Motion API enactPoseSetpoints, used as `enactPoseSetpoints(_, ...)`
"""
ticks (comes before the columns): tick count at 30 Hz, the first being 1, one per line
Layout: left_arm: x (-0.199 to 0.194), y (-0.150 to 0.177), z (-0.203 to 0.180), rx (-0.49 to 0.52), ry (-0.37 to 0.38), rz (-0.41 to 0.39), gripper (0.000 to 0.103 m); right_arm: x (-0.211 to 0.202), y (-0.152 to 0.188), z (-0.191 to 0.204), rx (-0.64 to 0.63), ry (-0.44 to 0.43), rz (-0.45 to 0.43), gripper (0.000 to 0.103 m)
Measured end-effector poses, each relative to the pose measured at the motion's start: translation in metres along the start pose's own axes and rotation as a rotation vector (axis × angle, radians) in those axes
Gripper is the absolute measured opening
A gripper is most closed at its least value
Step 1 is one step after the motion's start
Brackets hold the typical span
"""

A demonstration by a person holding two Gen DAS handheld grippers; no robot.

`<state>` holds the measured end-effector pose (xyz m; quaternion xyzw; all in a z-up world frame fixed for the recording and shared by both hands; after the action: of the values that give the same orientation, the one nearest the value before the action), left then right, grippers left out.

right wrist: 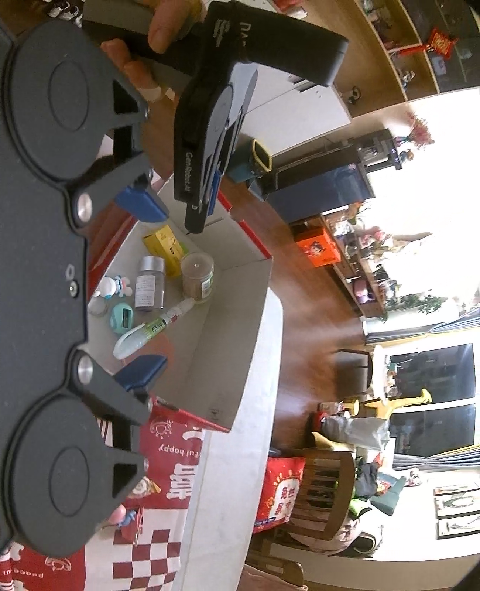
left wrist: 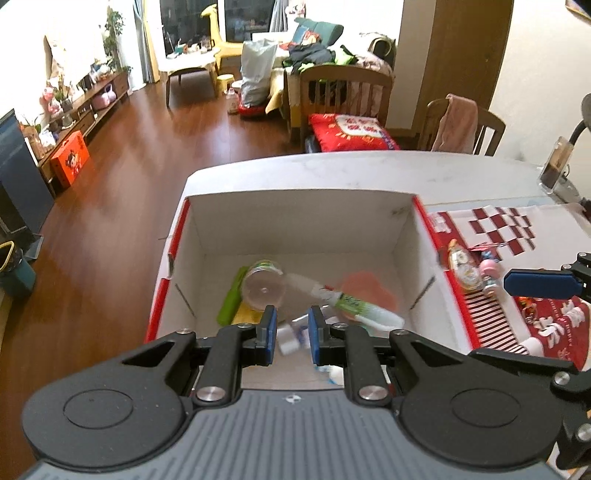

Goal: Organize rigid objects
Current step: 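Move both tools back toward the tape roller and pink figurine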

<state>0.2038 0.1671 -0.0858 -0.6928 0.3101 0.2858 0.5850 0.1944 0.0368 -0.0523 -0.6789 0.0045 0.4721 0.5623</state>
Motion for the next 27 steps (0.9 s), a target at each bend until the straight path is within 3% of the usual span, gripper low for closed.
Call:
enactPoseSetpoints(6,-0.014,0.003,-0.032,0.008,0.009,-0.041,0.017,-0.027,0.009,-0.016,-0.006,-0.017,-0.028,0.089)
enactPoseSetpoints(8,-0.017,0.005,-0.043,0.002,0.018,-0.050,0.022,-0.037,0.014,-0.024,-0.010,-0.016,-0.035,0.091)
enactPoseSetpoints(12,-0.023,0.008,-0.065,-0.020,0.044,-0.095,0.074,-0.057,0.023,-0.049,-0.015,-0.001,-0.051,0.093)
enactPoseSetpoints(18,-0.023,0.008,-0.101,-0.024,0.075,-0.126,0.075,-0.078,0.038,-0.093,-0.024,0.041,-0.055,0.098)
enactPoseSetpoints(22,-0.016,0.006,-0.130,-0.022,0.115,-0.145,0.084,-0.085,0.049,-0.122,-0.029,0.077,-0.058,0.101)
enactPoseSetpoints(27,0.002,0.004,-0.165,-0.023,0.151,-0.157,0.084,-0.086,0.063,-0.154,-0.029,0.114,-0.053,0.102)
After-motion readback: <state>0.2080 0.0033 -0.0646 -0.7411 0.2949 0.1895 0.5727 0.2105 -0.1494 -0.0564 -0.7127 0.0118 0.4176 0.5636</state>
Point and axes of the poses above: each gripper's, at about its wrist camera, not at the fingertips, and x roughly the way its jaws point, z to its left, y to its underside, the point moved 9 cm from there along x, roughly the way its jaws point, and after that the axes turned 10 degrees about y, right-handed, at the moved point
